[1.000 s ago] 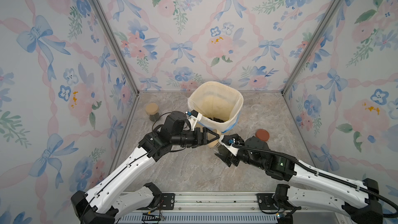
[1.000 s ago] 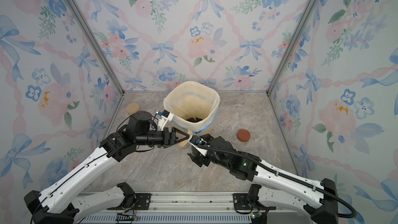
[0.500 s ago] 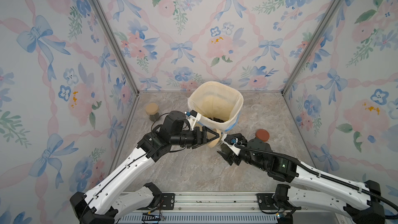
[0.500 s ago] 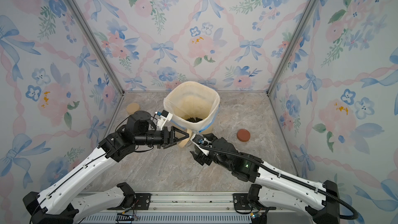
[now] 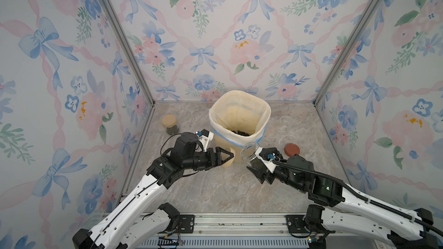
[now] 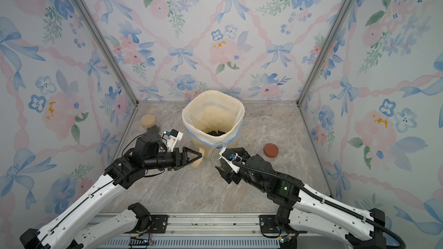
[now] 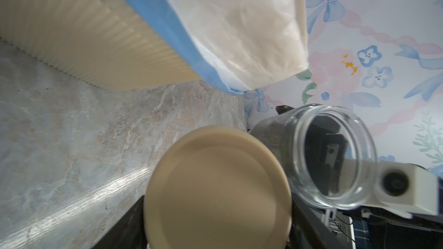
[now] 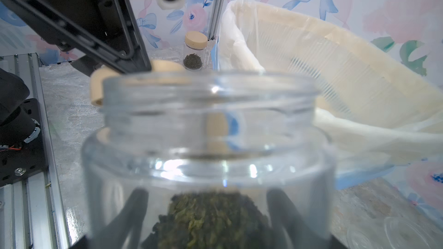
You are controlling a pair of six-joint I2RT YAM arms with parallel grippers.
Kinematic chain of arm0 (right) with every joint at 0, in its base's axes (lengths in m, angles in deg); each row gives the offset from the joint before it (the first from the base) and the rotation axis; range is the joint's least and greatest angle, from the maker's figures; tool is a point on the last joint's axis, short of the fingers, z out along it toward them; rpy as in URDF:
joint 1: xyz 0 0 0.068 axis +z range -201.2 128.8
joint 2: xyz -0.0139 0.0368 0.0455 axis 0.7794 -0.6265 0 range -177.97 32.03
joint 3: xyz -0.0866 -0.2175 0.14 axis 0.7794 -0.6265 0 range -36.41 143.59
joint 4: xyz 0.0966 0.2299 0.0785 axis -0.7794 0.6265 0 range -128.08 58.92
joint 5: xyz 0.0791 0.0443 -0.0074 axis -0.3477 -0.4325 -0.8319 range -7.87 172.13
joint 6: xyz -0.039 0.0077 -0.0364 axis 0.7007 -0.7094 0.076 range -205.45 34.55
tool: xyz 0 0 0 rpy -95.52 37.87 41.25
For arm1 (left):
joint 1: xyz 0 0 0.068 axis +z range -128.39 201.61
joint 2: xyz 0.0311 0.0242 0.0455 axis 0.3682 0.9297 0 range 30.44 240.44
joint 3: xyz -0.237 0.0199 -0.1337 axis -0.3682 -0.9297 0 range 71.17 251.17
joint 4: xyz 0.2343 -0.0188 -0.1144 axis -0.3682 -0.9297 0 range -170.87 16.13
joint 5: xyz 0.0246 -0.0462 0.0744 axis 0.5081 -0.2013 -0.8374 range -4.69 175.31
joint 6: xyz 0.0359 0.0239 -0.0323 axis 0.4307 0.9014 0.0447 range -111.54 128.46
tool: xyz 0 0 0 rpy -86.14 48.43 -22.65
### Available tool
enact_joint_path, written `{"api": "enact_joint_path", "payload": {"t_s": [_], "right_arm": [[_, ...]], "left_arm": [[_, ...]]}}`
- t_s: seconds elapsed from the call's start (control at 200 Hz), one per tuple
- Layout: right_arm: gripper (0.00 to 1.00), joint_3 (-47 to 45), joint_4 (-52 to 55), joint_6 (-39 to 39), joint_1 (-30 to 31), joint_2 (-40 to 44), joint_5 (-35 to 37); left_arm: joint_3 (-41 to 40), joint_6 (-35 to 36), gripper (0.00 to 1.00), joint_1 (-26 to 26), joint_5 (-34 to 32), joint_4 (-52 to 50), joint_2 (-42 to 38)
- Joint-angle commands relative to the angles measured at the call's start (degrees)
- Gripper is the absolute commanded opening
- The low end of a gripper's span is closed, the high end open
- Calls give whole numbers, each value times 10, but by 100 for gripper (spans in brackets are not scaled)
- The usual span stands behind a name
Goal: Empty moldy tea leaves from jars
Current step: Place the lid at the center of the board.
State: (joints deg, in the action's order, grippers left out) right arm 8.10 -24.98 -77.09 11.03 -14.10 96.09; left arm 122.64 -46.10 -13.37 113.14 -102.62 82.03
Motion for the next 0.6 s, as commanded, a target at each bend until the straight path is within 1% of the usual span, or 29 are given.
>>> {"api": "enact_joint_path", "payload": {"t_s": [0.0,0.145,0.235,0.37,0.42,0.505,0.52,0.595], "right_arm": [[70,12,-18,-12,-7,23,12],[70,18,-9,-18,-16,37,14],[71,21,-6,-22,-19,43,14],[71,24,0,-27,-21,48,16],[71,24,1,-29,-23,49,16],[71,25,3,-33,-25,51,17],[71,25,4,-34,-25,52,17],[71,26,5,-37,-26,54,18]], "left_arm": [[-27,46,58,-19,-92,-11,5],[-50,71,57,-84,-254,-17,42],[-62,81,57,-124,-336,-16,76],[-88,81,58,-146,-435,-14,111],[-97,81,58,-149,-459,-13,116],[-118,79,58,-155,-480,0,114],[-139,78,58,-156,-481,4,112],[-182,75,58,-162,-484,28,105]]}}
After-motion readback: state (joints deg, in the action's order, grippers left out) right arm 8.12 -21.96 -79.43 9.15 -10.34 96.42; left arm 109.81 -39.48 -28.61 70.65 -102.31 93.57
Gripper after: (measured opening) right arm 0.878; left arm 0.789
